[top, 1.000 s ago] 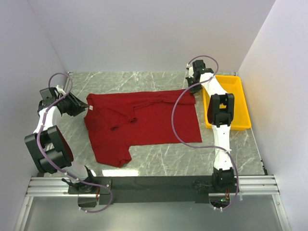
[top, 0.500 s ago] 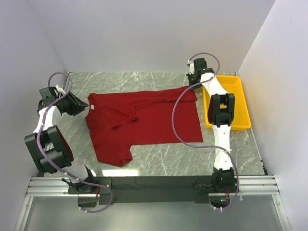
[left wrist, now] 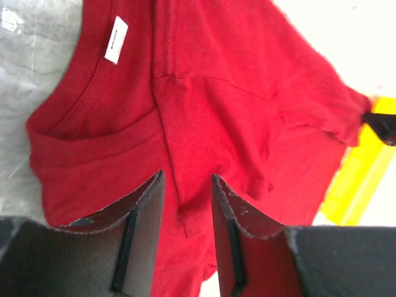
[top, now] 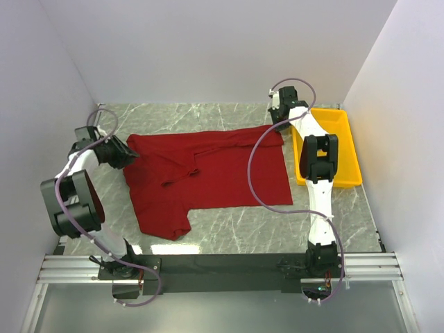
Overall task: Fold and stack the t-shirts
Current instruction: Fold the tshirt
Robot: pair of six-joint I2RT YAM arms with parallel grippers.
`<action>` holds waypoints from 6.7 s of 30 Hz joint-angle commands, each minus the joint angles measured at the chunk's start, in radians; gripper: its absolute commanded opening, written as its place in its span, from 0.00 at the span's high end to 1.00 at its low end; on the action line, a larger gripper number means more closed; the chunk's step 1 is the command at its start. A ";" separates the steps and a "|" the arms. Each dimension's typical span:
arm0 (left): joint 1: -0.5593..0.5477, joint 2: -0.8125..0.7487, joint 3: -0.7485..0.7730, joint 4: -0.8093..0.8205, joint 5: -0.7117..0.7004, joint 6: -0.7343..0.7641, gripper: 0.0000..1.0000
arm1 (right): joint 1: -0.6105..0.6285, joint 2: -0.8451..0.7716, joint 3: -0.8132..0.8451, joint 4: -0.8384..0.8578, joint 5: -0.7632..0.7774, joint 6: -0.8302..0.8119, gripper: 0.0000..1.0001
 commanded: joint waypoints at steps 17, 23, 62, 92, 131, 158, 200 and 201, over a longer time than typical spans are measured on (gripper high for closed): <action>-0.088 0.338 0.302 0.051 -0.194 -0.072 0.59 | -0.012 -0.052 -0.001 0.011 0.013 -0.005 0.83; -0.101 0.375 0.340 0.045 -0.185 -0.073 0.60 | -0.009 -0.044 0.012 0.004 0.016 -0.005 0.84; -0.046 0.367 0.383 -0.070 -0.185 0.026 0.99 | -0.031 -0.130 -0.077 0.129 0.031 0.032 1.00; -0.013 0.039 0.166 0.000 -0.116 0.065 0.57 | -0.022 -0.324 -0.332 -0.121 -0.365 -0.823 0.51; 0.017 -0.058 0.009 0.028 -0.032 0.057 0.57 | 0.046 -0.311 -0.386 -0.052 -0.243 -0.869 0.74; 0.018 -0.066 -0.015 0.032 -0.004 0.055 0.56 | 0.046 -0.267 -0.343 -0.105 -0.233 -0.933 0.70; 0.006 -0.085 -0.064 -0.063 0.063 0.056 0.56 | 0.005 -0.461 -0.502 -0.012 -0.315 -0.817 0.63; -0.008 -0.092 -0.074 -0.060 0.044 0.043 0.56 | 0.005 -0.469 -0.507 -0.019 -0.331 -0.791 0.63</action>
